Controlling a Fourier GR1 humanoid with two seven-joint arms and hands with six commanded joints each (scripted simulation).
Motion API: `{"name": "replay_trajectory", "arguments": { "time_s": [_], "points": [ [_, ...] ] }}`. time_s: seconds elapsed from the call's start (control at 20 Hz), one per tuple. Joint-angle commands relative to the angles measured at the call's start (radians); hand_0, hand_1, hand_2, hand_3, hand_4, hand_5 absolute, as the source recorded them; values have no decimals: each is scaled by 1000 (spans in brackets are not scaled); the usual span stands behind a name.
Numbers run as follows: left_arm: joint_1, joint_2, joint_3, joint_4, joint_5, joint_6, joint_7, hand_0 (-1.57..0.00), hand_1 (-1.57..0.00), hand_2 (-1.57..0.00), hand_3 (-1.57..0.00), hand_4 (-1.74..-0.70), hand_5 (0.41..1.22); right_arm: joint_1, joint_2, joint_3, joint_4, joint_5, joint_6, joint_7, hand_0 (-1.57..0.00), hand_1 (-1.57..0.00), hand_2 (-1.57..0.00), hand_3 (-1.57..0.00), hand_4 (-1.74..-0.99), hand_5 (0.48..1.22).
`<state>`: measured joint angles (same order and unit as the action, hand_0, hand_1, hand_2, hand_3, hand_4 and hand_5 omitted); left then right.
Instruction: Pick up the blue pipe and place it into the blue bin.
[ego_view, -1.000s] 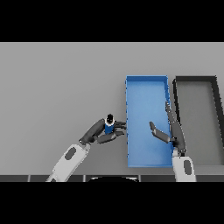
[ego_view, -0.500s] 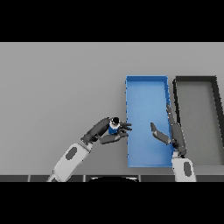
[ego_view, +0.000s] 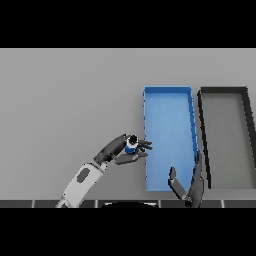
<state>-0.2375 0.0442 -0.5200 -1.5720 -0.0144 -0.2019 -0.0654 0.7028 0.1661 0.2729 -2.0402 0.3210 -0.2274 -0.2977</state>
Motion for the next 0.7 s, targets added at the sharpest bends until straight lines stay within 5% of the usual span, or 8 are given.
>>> {"name": "replay_trajectory", "arguments": {
  "time_s": [0.0, 0.25, 0.55, 0.65],
  "points": [
    [-3, -11, 1, 4, -1, -2, 10, -1571, -1571, -1571, -1571, -1467, 1221, -8, -17, 12, -28, -58, 63, 30, 1, -22, -89, -1, -1202, 624],
    [12, -21, 14, -8, -12, -20, 8, -1571, -1571, -1571, -1571, -1467, 1221, -135, -127, 45, -126, -139, 285, 322, 1, -14, -111, 0, -1237, 577],
    [-3, -30, 31, -7, -36, -40, 30, -1571, -1571, -1571, -1571, -1467, 1221, -447, -179, 69, -177, -135, 376, 599, 1, -3, -66, 1, -1291, 558],
    [0, -29, 35, -11, -43, -50, 18, -1571, -1571, -1571, -1571, -1467, 1221, -529, -184, 87, -168, -129, 399, 642, 1, -2, -44, 1, -1298, 559]
  ]
}}
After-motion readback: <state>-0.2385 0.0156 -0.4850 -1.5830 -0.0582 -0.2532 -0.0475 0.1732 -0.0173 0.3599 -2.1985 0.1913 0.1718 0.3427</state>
